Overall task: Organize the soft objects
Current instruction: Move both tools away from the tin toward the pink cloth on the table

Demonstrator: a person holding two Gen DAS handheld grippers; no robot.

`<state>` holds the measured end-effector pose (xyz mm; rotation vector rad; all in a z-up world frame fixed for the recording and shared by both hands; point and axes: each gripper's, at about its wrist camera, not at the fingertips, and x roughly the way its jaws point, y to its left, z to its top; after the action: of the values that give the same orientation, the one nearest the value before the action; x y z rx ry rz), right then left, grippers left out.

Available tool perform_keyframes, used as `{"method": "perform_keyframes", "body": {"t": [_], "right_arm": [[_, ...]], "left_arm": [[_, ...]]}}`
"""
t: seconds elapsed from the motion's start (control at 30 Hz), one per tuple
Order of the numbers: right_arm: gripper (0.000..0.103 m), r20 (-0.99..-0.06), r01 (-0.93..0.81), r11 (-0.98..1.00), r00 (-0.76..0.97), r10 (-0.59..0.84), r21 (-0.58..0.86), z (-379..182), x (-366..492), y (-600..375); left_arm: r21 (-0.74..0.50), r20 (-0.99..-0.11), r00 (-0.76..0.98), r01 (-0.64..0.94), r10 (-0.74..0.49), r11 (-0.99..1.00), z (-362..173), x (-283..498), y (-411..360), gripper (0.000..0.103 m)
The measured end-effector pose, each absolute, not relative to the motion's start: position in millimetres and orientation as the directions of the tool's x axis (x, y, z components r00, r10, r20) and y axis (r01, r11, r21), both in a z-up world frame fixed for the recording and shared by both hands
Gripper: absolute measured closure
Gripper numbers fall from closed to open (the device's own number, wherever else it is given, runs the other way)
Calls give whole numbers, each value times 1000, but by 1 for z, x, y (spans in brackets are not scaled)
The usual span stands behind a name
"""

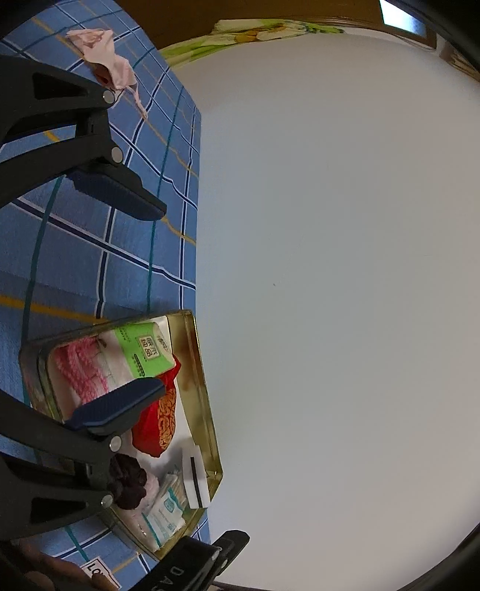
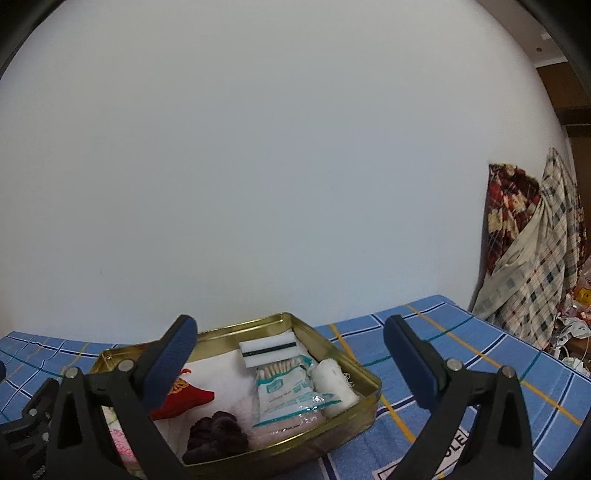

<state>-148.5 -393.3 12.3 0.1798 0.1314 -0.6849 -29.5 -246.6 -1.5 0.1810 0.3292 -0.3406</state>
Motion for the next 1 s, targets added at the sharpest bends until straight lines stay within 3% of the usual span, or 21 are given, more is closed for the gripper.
{"method": "perform_keyframes", "body": {"t": [0.3,1.0], "right_arm": [[0,-213,645,755,759,-616,116,10,-154,-381],[0,-159,663,738,748,-645,127,10,-173,-358]], "left_arm": [[110,-357,881,371,-312,922,-1,-32,-244,14],[38,-396,861,363,-320,931,-2,-30,-212,14]]}}
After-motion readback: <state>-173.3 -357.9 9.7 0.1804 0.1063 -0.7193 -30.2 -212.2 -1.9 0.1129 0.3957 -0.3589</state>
